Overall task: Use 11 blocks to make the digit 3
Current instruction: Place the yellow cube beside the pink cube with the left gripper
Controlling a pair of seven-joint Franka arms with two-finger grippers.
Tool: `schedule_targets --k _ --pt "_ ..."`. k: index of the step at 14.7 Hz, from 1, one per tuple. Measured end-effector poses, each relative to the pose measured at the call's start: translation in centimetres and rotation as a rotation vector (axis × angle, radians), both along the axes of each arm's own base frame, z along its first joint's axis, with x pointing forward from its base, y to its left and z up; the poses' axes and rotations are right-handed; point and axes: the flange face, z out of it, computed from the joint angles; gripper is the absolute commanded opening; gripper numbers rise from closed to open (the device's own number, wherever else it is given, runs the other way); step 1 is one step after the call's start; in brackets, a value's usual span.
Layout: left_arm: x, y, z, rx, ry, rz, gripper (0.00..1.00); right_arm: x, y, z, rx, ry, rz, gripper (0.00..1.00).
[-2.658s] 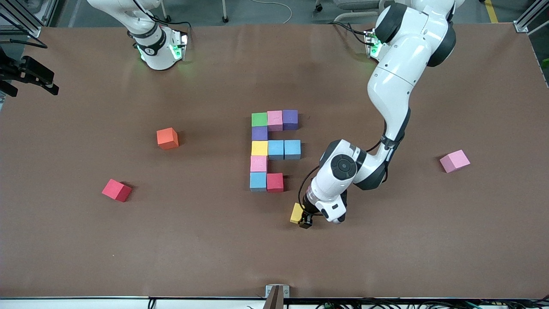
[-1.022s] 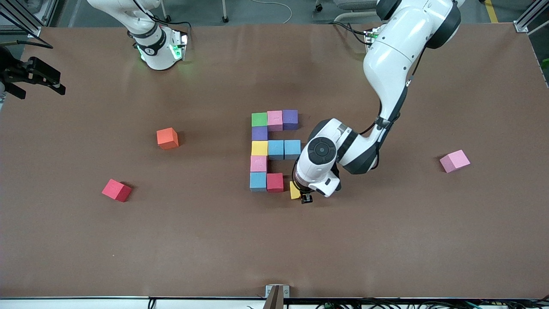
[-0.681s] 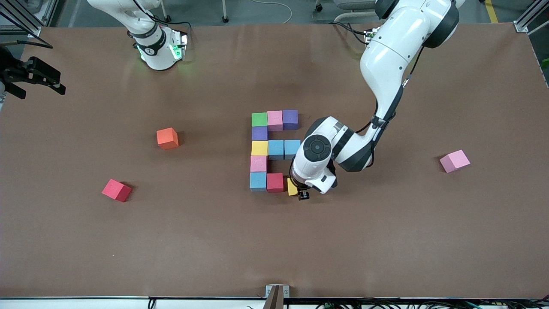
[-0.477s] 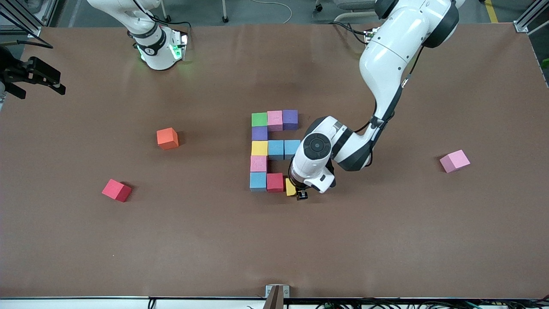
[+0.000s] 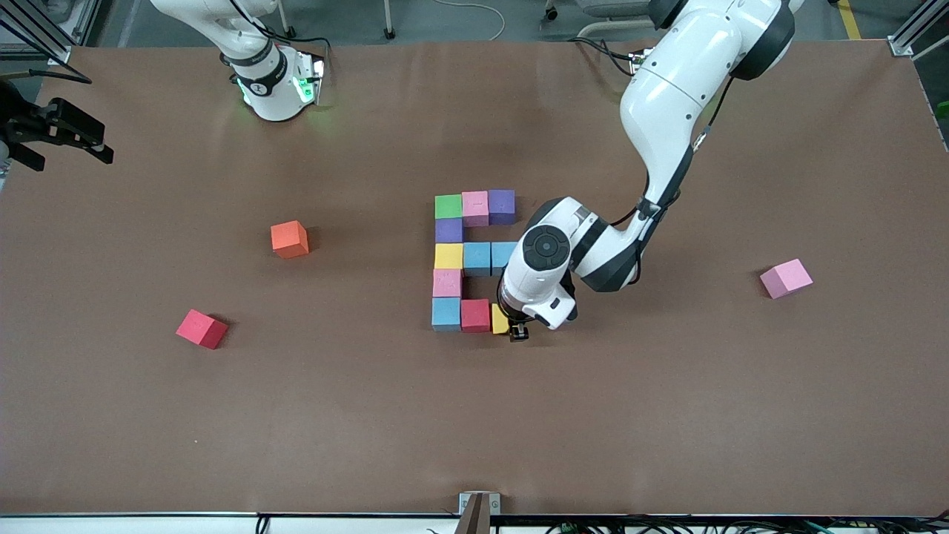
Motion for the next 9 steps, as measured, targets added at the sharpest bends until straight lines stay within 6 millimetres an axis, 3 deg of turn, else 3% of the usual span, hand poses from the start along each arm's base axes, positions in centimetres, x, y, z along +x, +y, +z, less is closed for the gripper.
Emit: schedule_targets --k 9 --pt "-0.47 -0.31 -0.44 -0.016 -0.008 -0.017 0.22 0.0 0.0 0.0 0.0 0.0 0.0 1.0"
